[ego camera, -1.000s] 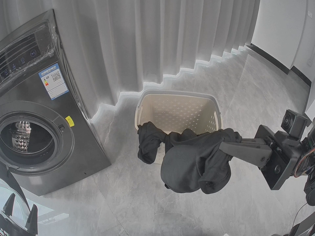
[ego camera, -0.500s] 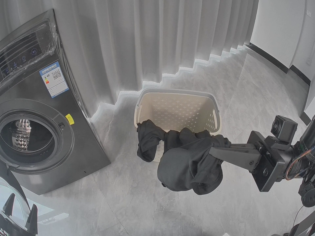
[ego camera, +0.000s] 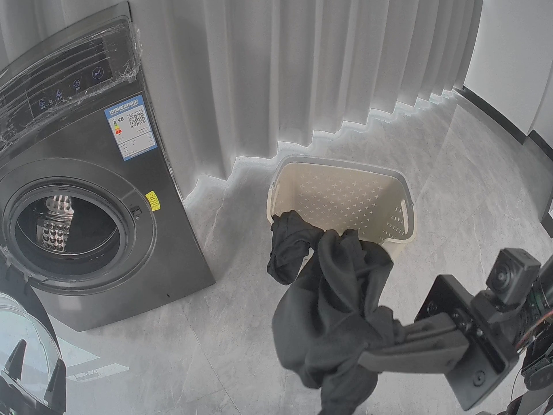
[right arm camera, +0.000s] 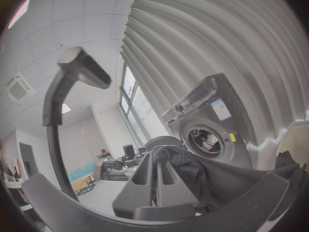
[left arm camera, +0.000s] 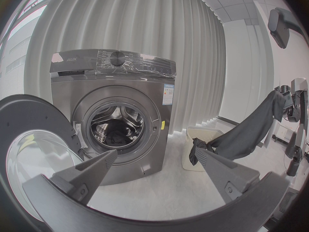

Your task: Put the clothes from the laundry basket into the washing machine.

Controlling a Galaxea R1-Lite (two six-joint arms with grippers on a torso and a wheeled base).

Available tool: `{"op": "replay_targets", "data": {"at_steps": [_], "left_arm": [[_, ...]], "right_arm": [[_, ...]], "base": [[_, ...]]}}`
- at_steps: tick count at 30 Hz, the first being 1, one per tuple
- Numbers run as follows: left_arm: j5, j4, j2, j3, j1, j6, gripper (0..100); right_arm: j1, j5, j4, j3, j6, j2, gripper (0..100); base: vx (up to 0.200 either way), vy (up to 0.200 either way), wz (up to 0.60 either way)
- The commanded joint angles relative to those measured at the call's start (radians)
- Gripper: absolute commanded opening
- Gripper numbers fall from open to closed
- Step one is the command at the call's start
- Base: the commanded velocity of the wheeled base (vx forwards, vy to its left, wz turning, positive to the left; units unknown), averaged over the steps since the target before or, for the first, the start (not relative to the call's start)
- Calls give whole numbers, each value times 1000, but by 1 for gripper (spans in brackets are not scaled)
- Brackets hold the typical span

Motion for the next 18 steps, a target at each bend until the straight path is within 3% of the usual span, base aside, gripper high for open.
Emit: {"op": "replay_targets", "data": {"at_steps": [1,5,9,11,18], "left_arm": [[0,-1,-13,15,0,-1,100],[0,-1,-13,15,0,-1,100],[0,-1,-13,16,0,-3,100],[0,-1,-13,16,0,-1,100],[0,-1,-13,16,0,0,100]], "right_arm": [[58,7,-60,18,10,16,0],[24,-7,-58,-39,12,22,0],[-129,-53,-57,-90,16,116,0],[-163,-67,-57,-94,15,145,0],[-170,-74,-58,-134,18,173,0]], "base": [[0,0,0],[0,0,0],[0,0,0],[0,0,0],[0,0,0]]}}
